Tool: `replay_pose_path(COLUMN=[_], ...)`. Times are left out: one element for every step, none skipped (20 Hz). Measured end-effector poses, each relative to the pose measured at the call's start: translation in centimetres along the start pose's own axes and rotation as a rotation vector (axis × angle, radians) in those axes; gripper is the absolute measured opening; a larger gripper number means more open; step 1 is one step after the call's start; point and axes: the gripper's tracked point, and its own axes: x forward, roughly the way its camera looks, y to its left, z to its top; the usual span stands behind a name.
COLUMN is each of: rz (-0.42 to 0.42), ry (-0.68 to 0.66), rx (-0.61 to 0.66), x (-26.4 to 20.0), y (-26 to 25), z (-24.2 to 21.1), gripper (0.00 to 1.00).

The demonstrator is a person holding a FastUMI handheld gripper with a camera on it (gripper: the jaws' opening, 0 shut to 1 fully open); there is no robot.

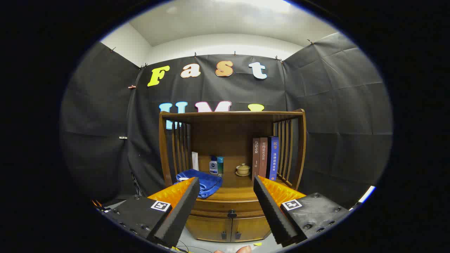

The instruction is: Pull open the drawer, take out the items inside it, and place them on the countertop above the cabinet.

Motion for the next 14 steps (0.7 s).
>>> replay_pose_path(rz=[0.000,0.002,0.005,0.007,0.008,0.009,0.009,0.009,0.009,0.010,0.010,0.010,0.010,0.011], ry=[0.000,0.000,0.002,0.003,0.004,0.004,0.005,0.004,0.004,0.004,0.003,0.002,0.002,0.002], rx=[-0.002,-0.003,-0.004,-0.005,-0.006,-0.006,-0.006,-0.006,-0.006,-0.007,-0.008,-0.009,-0.008,-0.008], x=[-0.11,-0.11,-0.09,-0.09,-0.12,-0.07,-0.11,-0.14,-0.18,-0.17,-0.14,-0.13,-0.17,-0.17], y=[0.09,0.14,0.28,0.36,0.37,0.52,0.54,0.49,0.51,0.56,0.63,0.60,0.54,0.58], z=[-0.05,-0.13,-0.12,-0.21,-0.23,-0.25,-0.23,-0.22,-0.22,-0.21,-0.16,-0.07,-0.19,-0.19], gripper=[0.99,0.99,0.99,0.99,0.99,0.99,0.99,0.99,0.99,0.99,0.99,0.99,0.99,0.99])
